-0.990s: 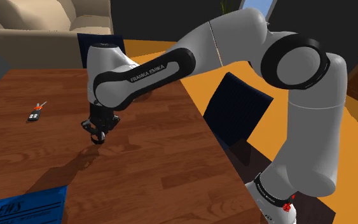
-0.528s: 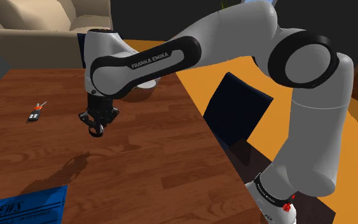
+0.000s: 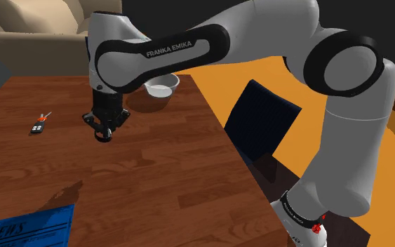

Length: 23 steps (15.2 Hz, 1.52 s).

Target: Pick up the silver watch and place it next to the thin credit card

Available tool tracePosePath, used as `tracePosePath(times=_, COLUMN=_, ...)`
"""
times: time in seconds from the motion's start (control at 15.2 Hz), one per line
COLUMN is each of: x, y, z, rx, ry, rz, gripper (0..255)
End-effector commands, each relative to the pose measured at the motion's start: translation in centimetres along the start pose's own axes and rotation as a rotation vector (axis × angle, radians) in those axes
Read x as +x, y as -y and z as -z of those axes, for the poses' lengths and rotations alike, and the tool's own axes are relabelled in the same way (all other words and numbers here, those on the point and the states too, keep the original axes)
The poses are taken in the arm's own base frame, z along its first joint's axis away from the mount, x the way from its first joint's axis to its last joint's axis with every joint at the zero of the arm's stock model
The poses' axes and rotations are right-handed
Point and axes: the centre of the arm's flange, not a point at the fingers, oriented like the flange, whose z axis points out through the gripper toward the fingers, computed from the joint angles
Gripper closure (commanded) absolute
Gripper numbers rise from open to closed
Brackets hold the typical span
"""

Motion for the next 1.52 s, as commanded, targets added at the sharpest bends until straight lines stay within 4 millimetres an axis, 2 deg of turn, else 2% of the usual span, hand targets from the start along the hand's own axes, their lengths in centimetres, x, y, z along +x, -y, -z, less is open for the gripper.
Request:
tracePosePath(times=0.0, x=0.0, y=0.2, z=1.0, rx=0.0, ry=0.0, rz=0.0, gripper=255)
tracePosePath(times=0.07, x=0.0, y=0.3, z=1.5, rx=0.0, ry=0.0, rz=0.0, gripper=255)
tracePosePath(times=1.45, x=-27.6, y=-2.6, z=1.6, rx=0.0, ry=0.0, rz=0.0, gripper=255)
